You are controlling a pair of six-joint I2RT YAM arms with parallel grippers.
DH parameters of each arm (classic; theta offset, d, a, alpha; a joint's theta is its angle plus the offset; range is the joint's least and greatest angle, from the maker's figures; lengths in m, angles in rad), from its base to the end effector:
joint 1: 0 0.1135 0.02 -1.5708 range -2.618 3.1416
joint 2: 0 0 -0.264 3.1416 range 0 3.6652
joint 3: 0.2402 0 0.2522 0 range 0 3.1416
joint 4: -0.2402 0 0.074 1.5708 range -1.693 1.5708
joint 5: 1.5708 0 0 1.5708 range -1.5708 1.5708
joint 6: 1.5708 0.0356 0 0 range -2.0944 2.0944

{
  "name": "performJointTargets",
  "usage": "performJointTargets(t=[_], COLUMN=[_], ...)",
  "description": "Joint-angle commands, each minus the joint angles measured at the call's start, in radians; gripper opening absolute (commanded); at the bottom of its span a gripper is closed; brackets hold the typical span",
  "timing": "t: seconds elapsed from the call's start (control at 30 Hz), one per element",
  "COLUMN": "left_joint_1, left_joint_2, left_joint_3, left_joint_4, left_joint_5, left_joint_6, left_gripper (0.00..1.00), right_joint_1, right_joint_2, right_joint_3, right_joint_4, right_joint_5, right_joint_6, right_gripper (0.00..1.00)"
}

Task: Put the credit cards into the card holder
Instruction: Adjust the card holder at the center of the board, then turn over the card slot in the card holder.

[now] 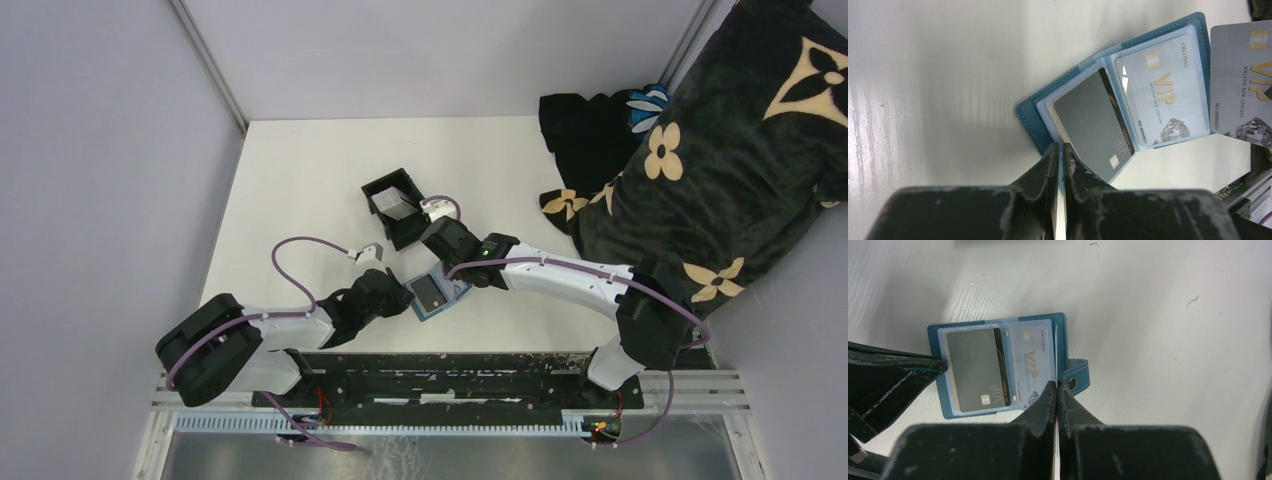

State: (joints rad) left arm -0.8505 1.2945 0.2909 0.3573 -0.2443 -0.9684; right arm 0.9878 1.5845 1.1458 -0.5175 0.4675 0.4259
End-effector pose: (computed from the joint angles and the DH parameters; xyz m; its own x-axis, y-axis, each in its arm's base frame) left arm 0.1495 -0.1573 0.1278 -0.7211 -0.3905 -0.5724 0.0138 0.8179 -0.5753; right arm 0.1961 0.2682 0.2413 -0.6584 -0.3284 -0.6772 -0.3625 0.9269 -0.0971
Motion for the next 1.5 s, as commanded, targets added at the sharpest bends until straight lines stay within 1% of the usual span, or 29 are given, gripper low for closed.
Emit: performJointTargets(t=[0.0, 0.63, 1.47], left_joint_1=[-0.006, -0.005, -0.007], left_joint_2=[0.003, 0.004, 0.0], left_joint_3=[0.026, 0.014, 0.007], left_joint_4=[0.031, 0.04, 0.043], left_joint_5=[-0.032, -0.031, -0.035], left_joint_6=[-0.022, -0.026, -0.028], left_gripper=[0.13, 0.12, 0.12], right_joint_1=[-0.002, -0.003, -0.008], right_joint_2=[-0.045, -0.055, -0.056], right_joint_3=[0.004, 0.006, -0.046], right_joint_4=[0.035, 0.021, 0.049], right_joint_5=[-0.007, 0.007, 0.001], right_joint_6=[0.017, 0.01, 0.019], right_gripper=[0.01, 0.01, 0.01])
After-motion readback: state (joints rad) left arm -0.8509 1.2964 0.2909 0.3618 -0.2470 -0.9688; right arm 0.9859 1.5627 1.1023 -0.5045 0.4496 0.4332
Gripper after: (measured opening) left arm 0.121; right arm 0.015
